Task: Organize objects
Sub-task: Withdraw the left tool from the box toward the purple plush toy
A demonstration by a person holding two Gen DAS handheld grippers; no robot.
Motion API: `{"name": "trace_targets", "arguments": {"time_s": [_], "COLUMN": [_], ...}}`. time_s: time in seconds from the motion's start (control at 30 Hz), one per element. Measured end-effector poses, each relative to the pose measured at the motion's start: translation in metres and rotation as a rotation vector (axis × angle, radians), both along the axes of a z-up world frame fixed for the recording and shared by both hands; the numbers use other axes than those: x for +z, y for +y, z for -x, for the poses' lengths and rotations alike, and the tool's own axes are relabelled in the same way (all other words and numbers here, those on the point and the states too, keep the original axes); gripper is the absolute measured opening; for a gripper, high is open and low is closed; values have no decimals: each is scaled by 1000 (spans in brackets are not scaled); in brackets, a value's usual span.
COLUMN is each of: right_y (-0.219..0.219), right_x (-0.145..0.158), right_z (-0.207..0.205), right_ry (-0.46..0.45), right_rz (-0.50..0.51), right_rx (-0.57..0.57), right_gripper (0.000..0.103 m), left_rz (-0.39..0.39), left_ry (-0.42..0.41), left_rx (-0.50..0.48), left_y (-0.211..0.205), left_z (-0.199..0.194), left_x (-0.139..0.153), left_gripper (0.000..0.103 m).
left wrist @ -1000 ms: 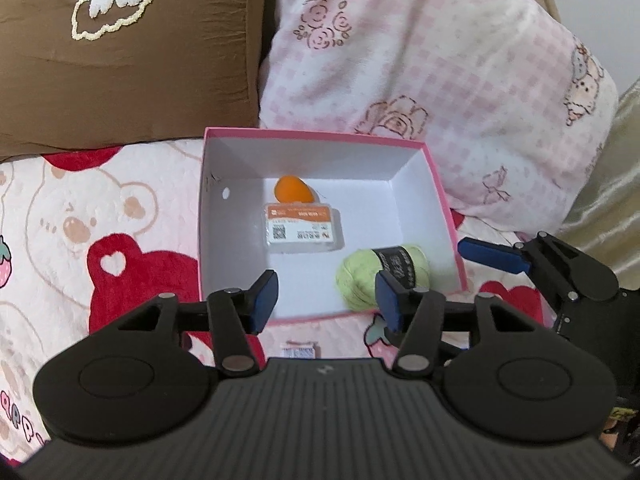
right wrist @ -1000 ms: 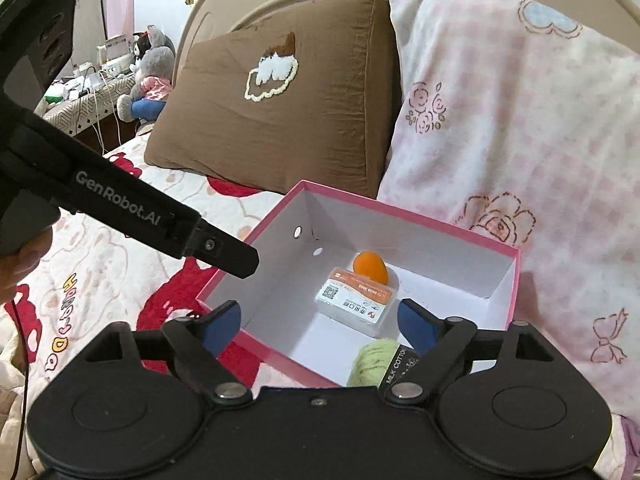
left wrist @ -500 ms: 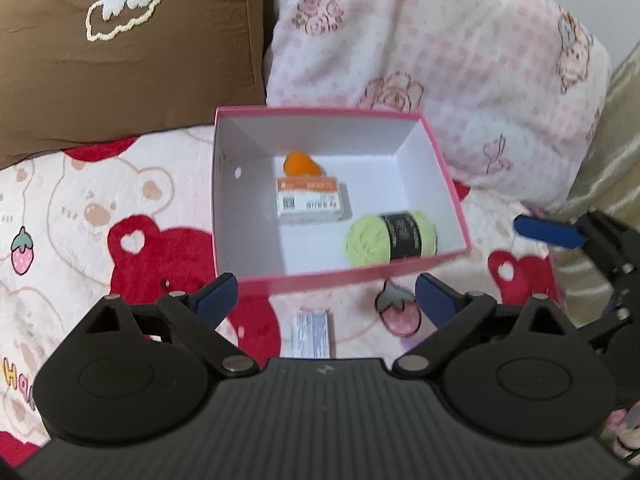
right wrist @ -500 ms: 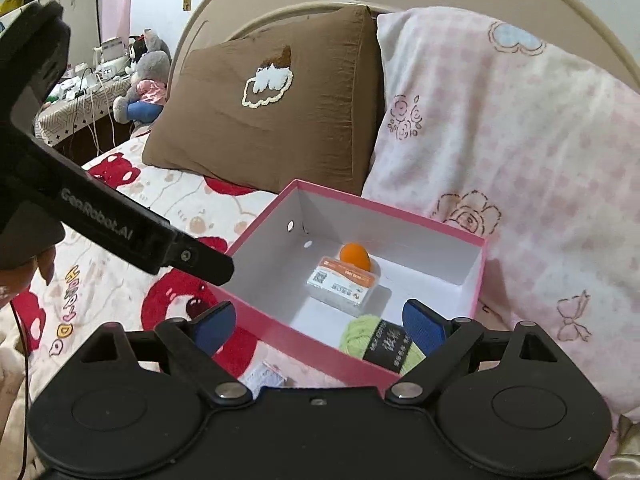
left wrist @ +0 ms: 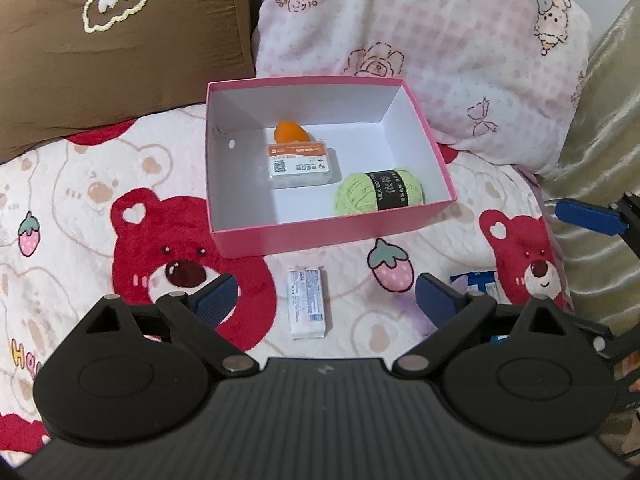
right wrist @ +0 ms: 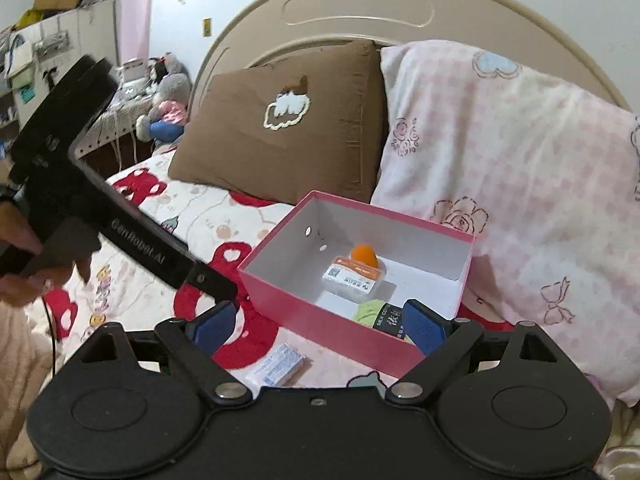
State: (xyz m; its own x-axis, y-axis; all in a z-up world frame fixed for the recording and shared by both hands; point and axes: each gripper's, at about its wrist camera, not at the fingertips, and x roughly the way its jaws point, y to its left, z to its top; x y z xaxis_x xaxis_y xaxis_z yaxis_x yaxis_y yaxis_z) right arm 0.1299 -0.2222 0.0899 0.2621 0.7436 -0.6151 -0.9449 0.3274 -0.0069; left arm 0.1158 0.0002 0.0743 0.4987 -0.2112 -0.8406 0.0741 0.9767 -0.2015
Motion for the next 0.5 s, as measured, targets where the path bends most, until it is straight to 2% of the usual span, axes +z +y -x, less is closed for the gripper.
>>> {"name": "trace_targets", "arguments": {"time_s": [0.07,0.17,0.5], "right_y": [-5,-10,-32], "right_x": [-2,-14,-69], "right_z": [3,7,41], "right_ry": [4,67,90], "right_rz": [9,52,124], "right_rx": [15,96,104], "right_gripper": [93,92,93], "left_rz": [-23,-76,-53], "left_ry": [-12,-24,32], "left_rx": [1,-19,-62], "left_y": [-3,-11,-27], "left_z": [6,15,32], "left_x": [1,-3,-34], "left_gripper": [96,96,96]}}
